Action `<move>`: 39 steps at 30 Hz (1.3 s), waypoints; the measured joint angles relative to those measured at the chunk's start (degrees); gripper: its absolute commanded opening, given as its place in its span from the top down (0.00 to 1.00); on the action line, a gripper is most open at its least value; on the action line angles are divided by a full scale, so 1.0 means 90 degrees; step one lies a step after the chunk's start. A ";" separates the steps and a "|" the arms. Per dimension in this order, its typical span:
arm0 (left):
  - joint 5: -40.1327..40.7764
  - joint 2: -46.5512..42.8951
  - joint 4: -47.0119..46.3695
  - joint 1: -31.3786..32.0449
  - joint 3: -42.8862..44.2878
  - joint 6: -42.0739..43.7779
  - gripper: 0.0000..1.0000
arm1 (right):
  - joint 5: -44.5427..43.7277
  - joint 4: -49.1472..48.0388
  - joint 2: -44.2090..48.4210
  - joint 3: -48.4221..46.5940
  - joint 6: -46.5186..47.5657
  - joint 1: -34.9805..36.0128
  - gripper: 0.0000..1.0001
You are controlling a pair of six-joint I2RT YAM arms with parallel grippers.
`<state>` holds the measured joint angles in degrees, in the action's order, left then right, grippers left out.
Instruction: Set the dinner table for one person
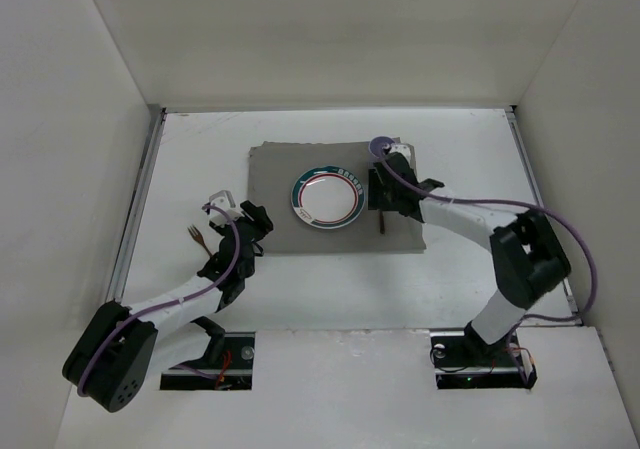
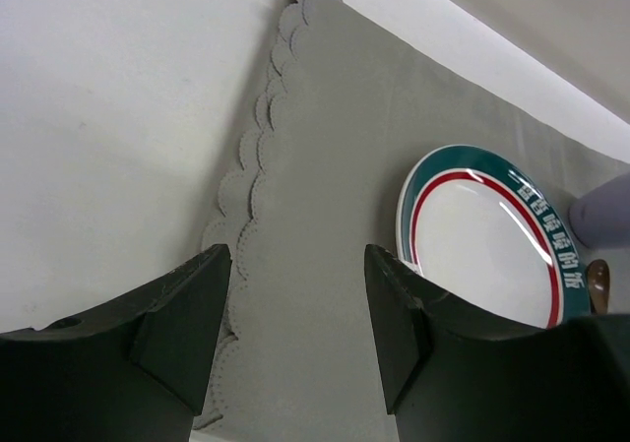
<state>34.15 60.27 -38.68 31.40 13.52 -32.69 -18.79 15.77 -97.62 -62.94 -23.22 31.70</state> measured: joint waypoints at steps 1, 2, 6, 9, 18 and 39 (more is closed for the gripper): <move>0.0061 0.0000 0.0000 0.0005 0.0000 0.0056 0.47 | -0.0041 -0.0019 0.0272 0.0092 -0.0005 0.0046 0.29; 0.0134 0.0000 0.0000 0.0007 0.0000 0.0114 0.47 | -0.0100 -0.0087 0.0590 0.0199 -0.0019 0.0121 0.28; 0.0430 -0.0053 0.0265 0.0044 0.0087 0.0289 0.69 | -0.0471 -0.0607 0.1809 0.0670 -0.0080 0.0644 0.28; 0.0529 -0.0274 0.1015 0.0068 0.0464 0.0403 0.87 | -0.0799 -0.1455 0.2535 0.1392 -0.0095 0.1134 0.49; 0.0913 -0.1158 0.3900 -0.0051 0.1637 -0.0019 0.77 | -0.1321 -0.3330 0.3019 0.3672 -0.0296 0.2273 0.79; -0.0206 0.0576 0.5867 -0.2579 0.1581 -0.1290 0.69 | -0.0959 -0.4379 0.3677 0.4048 -0.0687 0.2259 0.62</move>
<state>32.29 65.45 14.13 8.19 27.75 -44.29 -27.42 -23.64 -64.53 -26.50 -29.41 52.03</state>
